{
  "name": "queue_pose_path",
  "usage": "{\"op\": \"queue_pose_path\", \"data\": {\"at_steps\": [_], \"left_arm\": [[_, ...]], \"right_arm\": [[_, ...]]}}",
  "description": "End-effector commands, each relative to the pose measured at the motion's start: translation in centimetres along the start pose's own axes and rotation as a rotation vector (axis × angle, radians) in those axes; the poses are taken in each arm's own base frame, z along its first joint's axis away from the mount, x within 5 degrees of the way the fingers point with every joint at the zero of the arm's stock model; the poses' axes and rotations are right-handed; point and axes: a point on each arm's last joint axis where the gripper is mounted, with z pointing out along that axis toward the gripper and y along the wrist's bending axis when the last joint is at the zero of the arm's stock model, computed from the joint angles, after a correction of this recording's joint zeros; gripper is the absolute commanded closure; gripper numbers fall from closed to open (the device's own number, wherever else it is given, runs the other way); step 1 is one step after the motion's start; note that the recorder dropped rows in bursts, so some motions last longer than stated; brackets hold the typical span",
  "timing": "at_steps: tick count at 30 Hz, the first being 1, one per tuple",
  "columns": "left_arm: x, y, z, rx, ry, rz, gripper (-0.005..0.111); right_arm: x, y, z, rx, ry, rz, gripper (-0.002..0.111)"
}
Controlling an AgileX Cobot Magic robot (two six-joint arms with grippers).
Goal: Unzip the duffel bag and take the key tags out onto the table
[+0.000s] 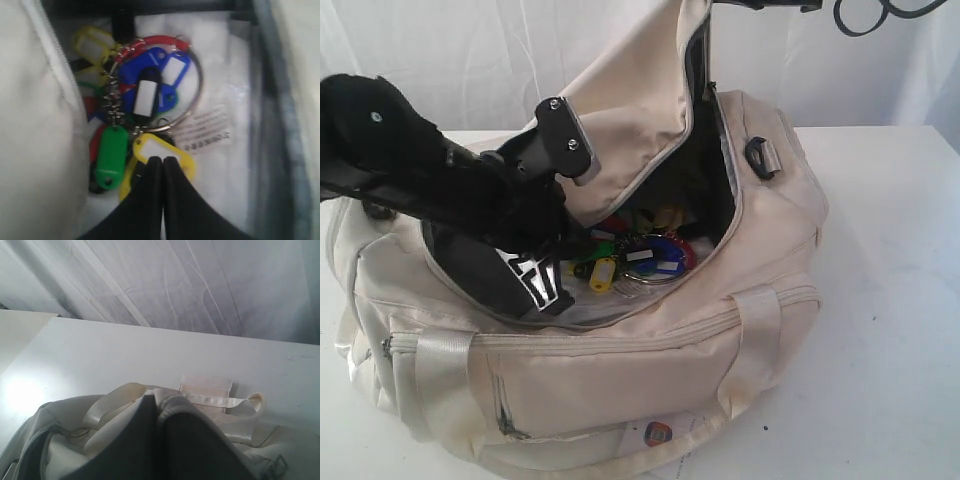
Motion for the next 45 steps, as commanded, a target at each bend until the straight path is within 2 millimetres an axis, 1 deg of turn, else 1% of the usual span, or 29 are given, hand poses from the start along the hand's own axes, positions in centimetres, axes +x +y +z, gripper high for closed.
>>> {"op": "queue_pose_path", "data": {"at_steps": [1, 3, 6, 10, 14, 17, 19, 21, 22, 24, 25, 26, 27, 28, 29, 31, 33, 34, 36, 37, 38, 39, 41, 44, 45], "left_arm": [[0.8, 1.3, 2.4, -0.109, -0.007, -0.035, 0.107], [1.2, 1.8, 3.4, -0.148, 0.003, 0.018, 0.107], [1.0, 2.8, 3.5, -0.264, -0.025, 0.061, 0.107], [0.1, 5.0, 2.5, -0.513, -0.099, 0.104, 0.107], [0.0, 7.0, 1.2, -0.726, -0.095, 0.209, 0.107], [-0.2, 8.1, 0.2, -0.860, -0.100, 0.169, 0.107], [-0.3, 8.4, -0.1, -0.879, -0.091, 0.127, 0.107], [-0.2, 8.3, -0.1, -0.875, -0.071, 0.152, 0.107], [-0.3, 8.5, -0.3, -0.902, -0.064, 0.174, 0.107], [-0.4, 9.2, -1.1, -0.984, -0.063, 0.189, 0.107], [-0.4, 9.6, -1.4, -0.994, -0.064, 0.184, 0.107], [-0.2, 10.5, -1.7, -0.982, -0.061, 0.171, 0.107], [0.0, 10.8, -1.8, -0.964, -0.060, 0.161, 0.107], [0.7, 11.9, -1.8, -0.929, -0.050, 0.129, 0.107], [1.1, 12.4, -1.8, -0.921, -0.044, 0.110, 0.107], [2.3, 13.6, -1.3, -0.911, -0.028, 0.045, 0.107], [2.7, 13.8, -1.1, -0.901, -0.020, 0.034, 0.107], [2.7, 13.8, -1.1, -0.902, -0.020, 0.031, 0.107], [2.0, 13.7, -2.1, -0.937, -0.030, 0.060, 0.107], [1.3, 13.4, -3.0, -0.938, -0.059, 0.057, 0.107], [0.6, 12.9, -3.8, -0.914, -0.095, 0.013, 0.107], [-0.2, 12.1, -4.7, -0.856, -0.152, -0.069, 0.107], [-1.3, 10.4, -5.0, -0.675, -0.227, -0.134, 0.107], [-2.5, 7.2, -4.5, -0.311, -0.284, -0.067, 0.107], [-2.7, 6.3, -4.3, -0.221, -0.290, -0.037, 0.107]], "right_arm": [[-0.9, 0.4, -0.8, -0.010, -0.053, 0.007, 0.108], [-0.9, 0.4, -0.8, -0.009, -0.053, 0.005, 0.108], [-0.9, 0.5, -0.8, -0.012, -0.047, -0.002, 0.108], [-0.8, 0.5, -0.8, -0.015, -0.039, -0.004, 0.108], [-0.8, 0.5, -0.8, -0.012, -0.038, -0.012, 0.108], [-0.8, 0.4, -0.8, 0.000, -0.033, -0.041, 0.108], [-0.8, 0.4, -0.8, 0.002, -0.034, -0.050, 0.108], [-0.8, 0.3, -0.8, 0.003, -0.036, -0.050, 0.108], [-0.8, 0.3, -0.8, 0.003, -0.036, -0.050, 0.108], [-0.8, 0.4, -0.8, 0.002, -0.032, -0.062, 0.108], [-0.7, 0.3, -0.8, 0.003, -0.029, -0.065, 0.108], [-0.6, 0.4, -0.8, -0.001, -0.018, -0.068, 0.106], [-0.5, 0.4, -0.8, -0.004, -0.006, -0.071, 0.103], [-0.3, 0.3, -0.9, -0.012, 0.025, -0.079, 0.093], [-0.1, 0.2, -1.0, -0.014, 0.051, -0.090, 0.084], [0.6, -0.2, -1.1, 0.009, 0.127, -0.143, 0.052], [0.8, -0.7, -1.2, 0.057, 0.159, -0.199, 0.041], [0.8, -0.7, -1.2, 0.064, 0.158, -0.206, 0.041], [0.6, -0.8, -1.1, 0.072, 0.138, -0.206, 0.043], [0.5, -0.8, -1.1, 0.077, 0.129, -0.206, 0.044], [0.5, -0.9, -1.1, 0.080, 0.123, -0.207, 0.045], [0.4, -0.9, -1.1, 0.083, 0.117, -0.205, 0.045], [0.3, -0.9, -1.1, 0.086, 0.111, -0.206, 0.045], [0.3, -0.9, -1.1, 0.088, 0.108, -0.206, 0.045], [0.3, -0.9, -1.1, 0.088, 0.108, -0.206, 0.045]]}}
